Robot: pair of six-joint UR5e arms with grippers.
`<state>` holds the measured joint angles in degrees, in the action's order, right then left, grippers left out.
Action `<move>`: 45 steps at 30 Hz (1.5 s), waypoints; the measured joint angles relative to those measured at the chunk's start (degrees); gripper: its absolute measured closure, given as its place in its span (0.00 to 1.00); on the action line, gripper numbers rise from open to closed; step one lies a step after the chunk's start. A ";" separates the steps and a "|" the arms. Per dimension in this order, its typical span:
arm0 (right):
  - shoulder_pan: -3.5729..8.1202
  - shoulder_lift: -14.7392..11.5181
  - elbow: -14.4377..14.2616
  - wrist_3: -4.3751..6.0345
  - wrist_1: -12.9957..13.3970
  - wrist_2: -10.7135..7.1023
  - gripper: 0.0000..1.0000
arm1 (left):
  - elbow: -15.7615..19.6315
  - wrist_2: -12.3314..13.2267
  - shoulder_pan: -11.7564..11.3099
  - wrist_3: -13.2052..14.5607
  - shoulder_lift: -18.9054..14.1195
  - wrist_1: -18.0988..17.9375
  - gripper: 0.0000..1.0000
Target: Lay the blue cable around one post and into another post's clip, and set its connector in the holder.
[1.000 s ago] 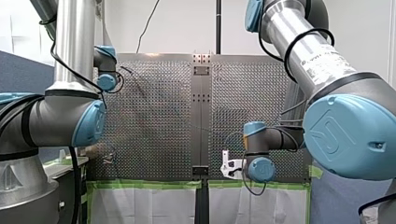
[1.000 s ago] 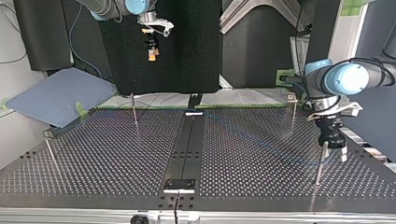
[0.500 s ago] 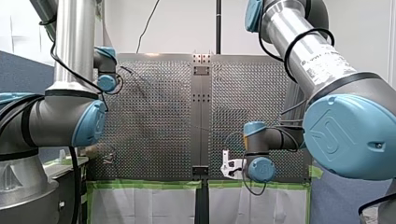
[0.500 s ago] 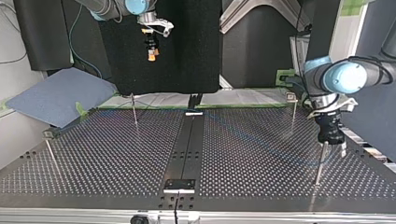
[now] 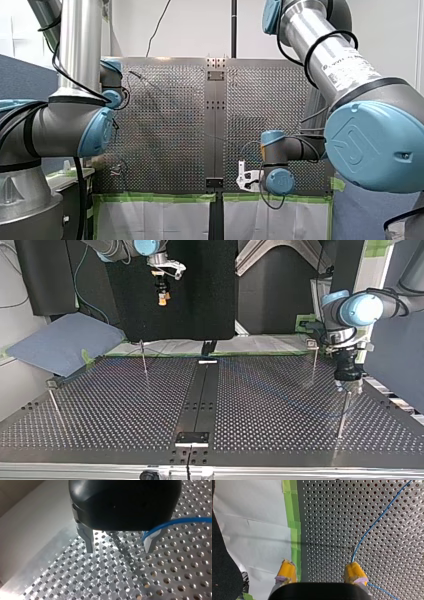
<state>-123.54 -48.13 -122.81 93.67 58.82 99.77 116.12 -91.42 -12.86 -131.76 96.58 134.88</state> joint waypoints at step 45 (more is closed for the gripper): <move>0.25 0.00 0.01 0.22 0.25 0.00 0.02 | 3.64 4.18 1.42 -4.31 -4.47 3.64 0.00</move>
<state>-123.29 -48.13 -122.81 93.89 59.07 99.78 119.75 -87.24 -11.44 -136.07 92.11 138.51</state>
